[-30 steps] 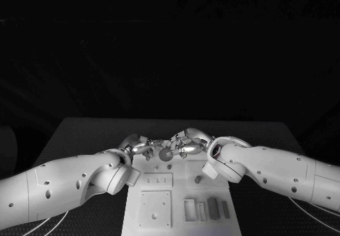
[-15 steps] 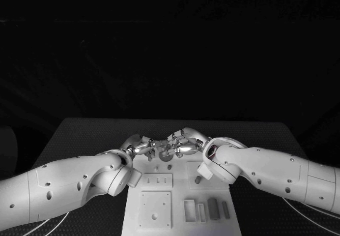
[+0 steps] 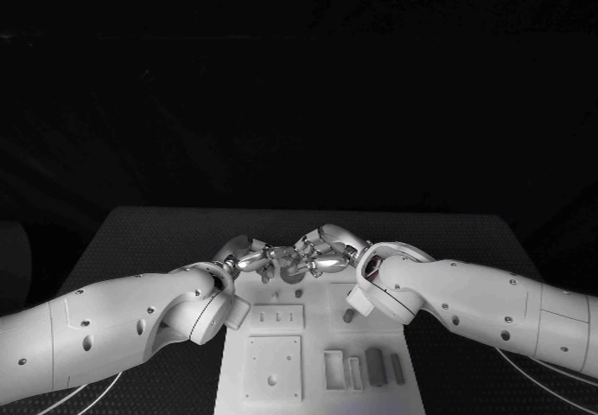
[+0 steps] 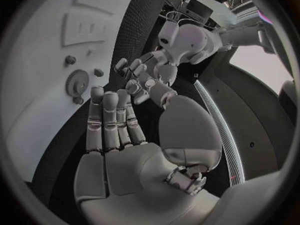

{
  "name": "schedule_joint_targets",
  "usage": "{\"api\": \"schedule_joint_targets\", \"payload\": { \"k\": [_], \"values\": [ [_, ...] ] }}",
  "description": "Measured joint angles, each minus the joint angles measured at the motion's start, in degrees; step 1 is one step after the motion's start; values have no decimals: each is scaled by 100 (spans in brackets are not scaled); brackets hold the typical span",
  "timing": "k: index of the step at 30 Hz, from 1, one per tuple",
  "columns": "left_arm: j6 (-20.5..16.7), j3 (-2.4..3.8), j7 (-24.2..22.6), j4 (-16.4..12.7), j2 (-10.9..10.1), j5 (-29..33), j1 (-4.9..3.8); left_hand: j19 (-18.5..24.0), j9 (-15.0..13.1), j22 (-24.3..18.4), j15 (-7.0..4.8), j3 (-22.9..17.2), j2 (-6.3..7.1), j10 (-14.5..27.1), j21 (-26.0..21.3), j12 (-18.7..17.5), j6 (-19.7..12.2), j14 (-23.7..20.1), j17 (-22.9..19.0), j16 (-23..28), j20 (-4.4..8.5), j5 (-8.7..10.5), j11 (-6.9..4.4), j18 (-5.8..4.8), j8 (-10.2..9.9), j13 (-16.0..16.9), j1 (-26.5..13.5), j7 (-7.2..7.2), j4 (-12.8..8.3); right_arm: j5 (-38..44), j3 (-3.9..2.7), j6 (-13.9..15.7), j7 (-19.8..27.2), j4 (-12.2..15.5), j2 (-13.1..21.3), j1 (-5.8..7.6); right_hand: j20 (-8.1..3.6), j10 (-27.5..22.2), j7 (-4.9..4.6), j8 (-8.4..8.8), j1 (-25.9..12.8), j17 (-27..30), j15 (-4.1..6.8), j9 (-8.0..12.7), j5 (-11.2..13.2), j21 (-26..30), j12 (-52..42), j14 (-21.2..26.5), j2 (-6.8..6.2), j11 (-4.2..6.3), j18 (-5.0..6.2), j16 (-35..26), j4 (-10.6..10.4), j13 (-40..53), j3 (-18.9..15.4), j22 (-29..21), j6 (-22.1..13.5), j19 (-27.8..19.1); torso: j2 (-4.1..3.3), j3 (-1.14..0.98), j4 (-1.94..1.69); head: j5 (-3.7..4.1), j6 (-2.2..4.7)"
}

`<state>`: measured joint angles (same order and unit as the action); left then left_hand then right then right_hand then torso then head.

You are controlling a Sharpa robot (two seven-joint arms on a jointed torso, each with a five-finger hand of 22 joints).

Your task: Assemble the parts on the task board

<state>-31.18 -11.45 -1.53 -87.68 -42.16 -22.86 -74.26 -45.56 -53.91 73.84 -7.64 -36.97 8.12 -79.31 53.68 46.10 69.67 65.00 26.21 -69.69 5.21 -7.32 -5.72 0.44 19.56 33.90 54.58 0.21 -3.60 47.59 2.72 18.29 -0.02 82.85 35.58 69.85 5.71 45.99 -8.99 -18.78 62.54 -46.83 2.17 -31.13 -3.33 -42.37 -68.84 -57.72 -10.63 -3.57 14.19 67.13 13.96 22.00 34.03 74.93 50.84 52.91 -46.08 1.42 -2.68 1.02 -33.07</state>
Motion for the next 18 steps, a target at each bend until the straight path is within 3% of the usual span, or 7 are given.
{"api": "schedule_joint_targets", "payload": {
  "k": [12,18],
  "values": [
    [51,-6,-9,-1,-1,-11,-1,0,4,5,1,0,0,-6,0,0,-9,0,-5,0,0,-6,-6,-1,14,0,0,9,0,-8,2,34,13,-20,-12,-5,-20,31,48,-50,-144,-13,41,-138,-10,-34,-10,0,-4,31,1,45,-85,-31,5,-1,53,21,2,0,-3,2,-9],
    [74,-8,-10,-1,2,-28,-1,0,1,4,1,0,0,-4,0,0,-9,0,-5,0,0,-5,-5,0,13,0,0,9,0,-63,2,40,35,-22,-9,-5,-20,29,-6,-17,-510,-12,49,-222,-492,-34,-10,19,-39,29,0,45,-97,-48,-282,-1,-6,21,2,0,-2,5,-15]
  ]
}}
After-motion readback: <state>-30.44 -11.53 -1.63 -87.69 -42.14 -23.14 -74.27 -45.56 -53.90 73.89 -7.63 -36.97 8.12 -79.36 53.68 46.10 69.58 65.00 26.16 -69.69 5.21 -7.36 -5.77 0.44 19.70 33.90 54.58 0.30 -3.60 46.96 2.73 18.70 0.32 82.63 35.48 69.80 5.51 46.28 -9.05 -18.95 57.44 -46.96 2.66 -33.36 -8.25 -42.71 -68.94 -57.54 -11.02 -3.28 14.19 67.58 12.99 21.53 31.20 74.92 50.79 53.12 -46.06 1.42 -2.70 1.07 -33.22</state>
